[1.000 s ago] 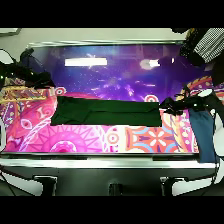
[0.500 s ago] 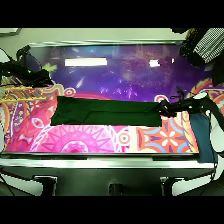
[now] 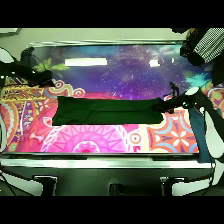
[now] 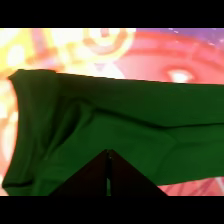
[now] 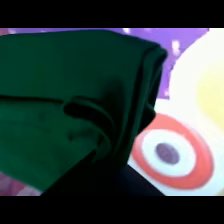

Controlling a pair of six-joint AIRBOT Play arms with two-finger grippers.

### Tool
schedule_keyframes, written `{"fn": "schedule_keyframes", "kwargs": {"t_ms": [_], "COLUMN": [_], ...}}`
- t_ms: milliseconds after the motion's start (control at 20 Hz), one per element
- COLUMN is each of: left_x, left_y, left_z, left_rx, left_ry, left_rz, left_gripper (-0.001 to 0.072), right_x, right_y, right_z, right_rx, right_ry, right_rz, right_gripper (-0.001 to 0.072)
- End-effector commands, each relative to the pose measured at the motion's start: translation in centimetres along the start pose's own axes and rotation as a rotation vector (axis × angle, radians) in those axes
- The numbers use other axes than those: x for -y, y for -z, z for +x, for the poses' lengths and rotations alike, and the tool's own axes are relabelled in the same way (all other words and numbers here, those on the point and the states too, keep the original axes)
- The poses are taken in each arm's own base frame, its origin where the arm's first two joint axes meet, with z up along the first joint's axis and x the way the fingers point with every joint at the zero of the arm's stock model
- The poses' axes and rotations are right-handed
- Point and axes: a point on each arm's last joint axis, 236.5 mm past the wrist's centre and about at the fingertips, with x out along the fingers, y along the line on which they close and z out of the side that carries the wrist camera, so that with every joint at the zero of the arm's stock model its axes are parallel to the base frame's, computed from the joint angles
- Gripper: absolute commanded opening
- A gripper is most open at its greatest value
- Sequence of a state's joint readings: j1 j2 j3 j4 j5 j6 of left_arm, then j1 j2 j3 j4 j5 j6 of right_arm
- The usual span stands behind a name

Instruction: Fold the clothes and pants, and hang the long-sleeved shirts on hangers.

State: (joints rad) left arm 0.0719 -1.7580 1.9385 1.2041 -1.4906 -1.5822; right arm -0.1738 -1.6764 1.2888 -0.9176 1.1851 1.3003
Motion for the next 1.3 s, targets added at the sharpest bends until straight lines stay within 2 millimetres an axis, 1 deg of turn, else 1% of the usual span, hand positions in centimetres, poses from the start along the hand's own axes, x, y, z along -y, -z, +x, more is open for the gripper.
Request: {"fn": "schedule_keyframes", "kwargs": {"t_ms": [0,50,200,300,400,500,650,800,900,1000,1100,1200,1250], "left_x": [4.8,7.1,16.3,22.0,27.3,31.1,34.7,36.9,38.3,39.8,40.5,40.1,39.2], "left_y": [1.2,2.2,5.3,7.5,10.1,12.5,15.3,16.6,17.6,18.1,18.4,18.3,18.3], "left_z": [4.7,6.8,13.2,16.6,18.9,20.7,23.1,24.9,25.8,25.9,25.3,24.2,23.5], "left_rx": [-0.066,-0.101,-0.182,-0.215,-0.242,-0.266,-0.274,-0.269,-0.276,-0.279,-0.286,-0.324,-0.355], "left_ry": [0.122,0.167,0.336,0.424,0.512,0.557,0.579,0.597,0.621,0.649,0.663,0.672,0.66], "left_rz": [-0.004,-0.001,0.016,-0.014,-0.028,-0.058,-0.099,-0.175,-0.209,-0.212,-0.19,-0.162,-0.138], "left_gripper": [0.0015,0.0015,0.0015,0.0015,0.0014,0.0014,0.0014,0.0014,0.0014,0.0014,0.0014,0.0013,0.0013], "right_x": [-1.9,-2.2,-3.7,-4.8,-5.5,-6.3,-7.6,-8.5,-8.8,-9.2,-9.7,-10.4,-11.4], "right_y": [0.4,0.2,-0.3,-0.4,-0.3,-0.2,-0.5,-0.3,-0.2,-0.2,-0.4,-0.6,-0.6], "right_z": [-5.3,-7.3,-12.4,-15.2,-17.5,-19.3,-21.5,-22.7,-22.9,-22.8,-22.7,-22.6,-22.4], "right_rx": [0.006,0.034,0.121,0.161,0.187,0.202,0.239,0.247,0.252,0.252,0.259,0.266,0.267], "right_ry": [0.08,0.119,0.197,0.222,0.252,0.266,0.269,0.269,0.262,0.245,0.224,0.194,0.152], "right_rz": [0.011,0.0,-0.022,-0.034,-0.035,-0.036,-0.045,-0.055,-0.053,-0.056,-0.061,-0.067,-0.077], "right_gripper": [0.0034,0.0034,0.0034,0.0034,0.0034,0.0034,0.0034,0.0034,0.0034,0.0034,0.0034,0.0034,0.0034]}}
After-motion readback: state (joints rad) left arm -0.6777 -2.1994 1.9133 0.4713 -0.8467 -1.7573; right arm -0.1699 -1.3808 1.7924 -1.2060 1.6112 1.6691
